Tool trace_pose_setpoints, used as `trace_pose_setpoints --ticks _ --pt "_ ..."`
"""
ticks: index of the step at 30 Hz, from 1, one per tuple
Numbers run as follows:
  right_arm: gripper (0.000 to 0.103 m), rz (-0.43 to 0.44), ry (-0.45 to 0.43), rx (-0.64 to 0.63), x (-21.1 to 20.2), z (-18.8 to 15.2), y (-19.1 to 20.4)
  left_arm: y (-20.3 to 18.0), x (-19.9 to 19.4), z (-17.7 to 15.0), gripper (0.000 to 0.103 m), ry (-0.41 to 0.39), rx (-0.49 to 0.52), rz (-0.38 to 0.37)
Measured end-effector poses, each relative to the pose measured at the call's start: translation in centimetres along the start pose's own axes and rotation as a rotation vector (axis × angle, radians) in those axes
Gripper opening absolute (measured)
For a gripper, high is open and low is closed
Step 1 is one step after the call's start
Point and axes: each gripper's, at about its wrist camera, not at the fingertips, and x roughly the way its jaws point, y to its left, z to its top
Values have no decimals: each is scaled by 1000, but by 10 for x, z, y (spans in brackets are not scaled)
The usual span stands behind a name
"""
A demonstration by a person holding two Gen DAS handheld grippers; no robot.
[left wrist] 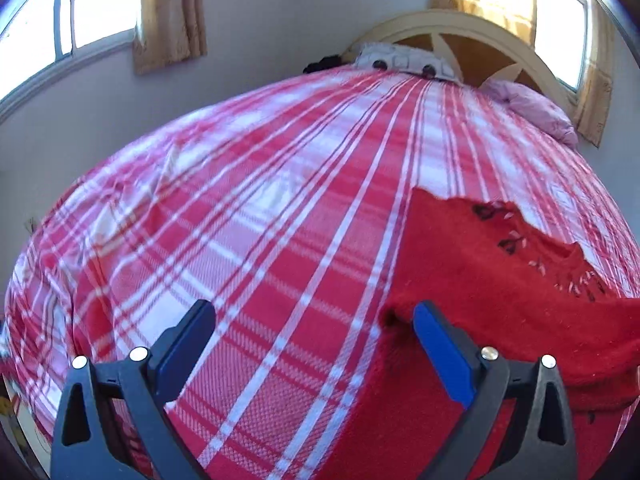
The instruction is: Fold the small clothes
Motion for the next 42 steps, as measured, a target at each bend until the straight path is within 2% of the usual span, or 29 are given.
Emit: trace_pose_setpoints --ticks 4,8,10,12,15,17,20,22,24,27,29,32,33,37,38,40,42 --pt "7 -75 20 -50 2 -15 -5 -22 4 8 102 -29 78 -37" --pt "7 -108 129 -20 31 -44 -19 -45 20 4 102 -37 144 -32" --pt "7 -104 113 -8 32 -51 -22 -52 34 -2 102 17 174 -4" --pt "7 -95 107 29 28 -50 -26 -50 45 -7 102 65 159 -2" --pt "8 -63 106 82 23 -53 -33 -38 44 -5 102 72 115 -38" --pt "9 -50 99 132 15 -55 -36 -34 43 -3 102 78 138 -14" --pt "10 -102 42 161 -5 -52 -33 -26 34 0 102 44 149 15" --pt "10 -147 -13 144 -17 -46 -23 -25 23 6 102 -3 139 13" --pt "10 -129 -35 101 -18 -38 -10 -33 21 13 102 -24 155 -2" --pt "10 -95 -13 6 -1 -24 15 -51 27 19 102 -16 189 -5" --pt "10 -87 29 -22 20 -23 19 -63 35 16 102 5 210 -36" --pt "10 -135 153 64 54 -35 -6 -73 49 6 102 56 245 -39" --pt "10 -114 146 118 55 -41 -19 -74 53 2 103 69 246 -43" --pt "7 104 66 463 36 -61 -78 -69 56 2 103 81 210 -81" --pt "7 135 56 509 33 -66 -84 -69 57 1 103 89 205 -87" --pt "7 132 54 495 29 -66 -80 -69 58 2 103 92 194 -92" --pt "8 74 61 425 23 -59 -66 -70 56 0 103 85 198 -83"
